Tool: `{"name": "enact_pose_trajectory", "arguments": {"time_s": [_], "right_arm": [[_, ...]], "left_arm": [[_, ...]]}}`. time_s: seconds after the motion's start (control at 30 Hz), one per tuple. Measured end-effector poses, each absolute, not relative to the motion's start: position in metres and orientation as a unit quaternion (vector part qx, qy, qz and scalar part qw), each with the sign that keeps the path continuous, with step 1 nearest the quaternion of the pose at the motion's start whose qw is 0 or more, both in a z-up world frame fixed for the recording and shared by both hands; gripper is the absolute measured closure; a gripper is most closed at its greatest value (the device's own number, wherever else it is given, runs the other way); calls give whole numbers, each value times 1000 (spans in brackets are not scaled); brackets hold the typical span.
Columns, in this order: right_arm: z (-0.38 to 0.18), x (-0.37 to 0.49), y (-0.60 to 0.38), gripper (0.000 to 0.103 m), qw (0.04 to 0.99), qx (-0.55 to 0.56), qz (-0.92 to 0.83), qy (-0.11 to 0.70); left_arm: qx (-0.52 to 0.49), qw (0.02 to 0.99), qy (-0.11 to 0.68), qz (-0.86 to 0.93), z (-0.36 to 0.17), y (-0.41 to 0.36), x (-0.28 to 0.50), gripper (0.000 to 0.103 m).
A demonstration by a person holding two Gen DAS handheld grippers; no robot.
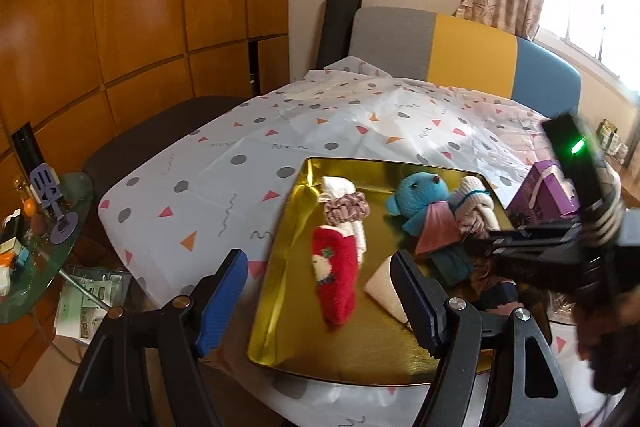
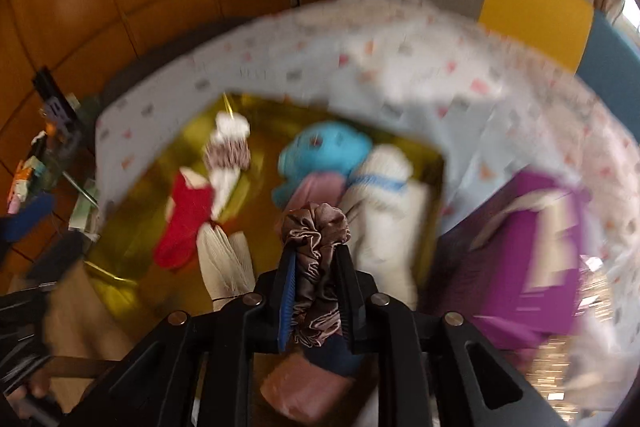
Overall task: Organize soft objects
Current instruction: 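Carry the satin scrunchie into the gold tray and open the right tool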
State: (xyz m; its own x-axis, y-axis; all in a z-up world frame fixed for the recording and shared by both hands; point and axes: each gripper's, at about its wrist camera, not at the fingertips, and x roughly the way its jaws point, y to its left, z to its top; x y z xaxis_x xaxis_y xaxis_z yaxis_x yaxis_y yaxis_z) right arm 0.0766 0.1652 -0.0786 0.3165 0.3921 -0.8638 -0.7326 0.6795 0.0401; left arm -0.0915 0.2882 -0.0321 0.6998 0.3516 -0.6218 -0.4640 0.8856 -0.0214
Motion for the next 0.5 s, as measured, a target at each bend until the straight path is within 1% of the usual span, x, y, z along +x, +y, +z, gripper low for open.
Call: {"name": "enact_pose_trajectory", "arguments": {"time_s": [0.1, 0.13, 0.17, 0.23, 0.27, 0.5], "right_arm": [[-99, 78, 172, 78, 784, -187, 351, 478], [-101, 78, 172, 70, 779, -180, 357, 482], [-100, 78, 170, 65, 778, -174, 362, 483], [-95, 72, 169, 61, 779, -167, 370, 478], [-93, 70, 168, 59, 784, -163, 368, 473], [-60, 58, 147, 59, 809, -149, 364, 436]], "left_arm": [[-86, 916, 316, 231, -34, 291, -94, 28], [-87, 916, 316, 234, -34, 292, -94, 28], [-87, 916, 314, 236, -34, 293, -95, 28], [-86, 916, 312, 235, -33, 293, -95, 28], [-85, 917, 312, 236, -33, 293, -95, 28], [-84, 917, 315, 232, -34, 288, -94, 27]]}}
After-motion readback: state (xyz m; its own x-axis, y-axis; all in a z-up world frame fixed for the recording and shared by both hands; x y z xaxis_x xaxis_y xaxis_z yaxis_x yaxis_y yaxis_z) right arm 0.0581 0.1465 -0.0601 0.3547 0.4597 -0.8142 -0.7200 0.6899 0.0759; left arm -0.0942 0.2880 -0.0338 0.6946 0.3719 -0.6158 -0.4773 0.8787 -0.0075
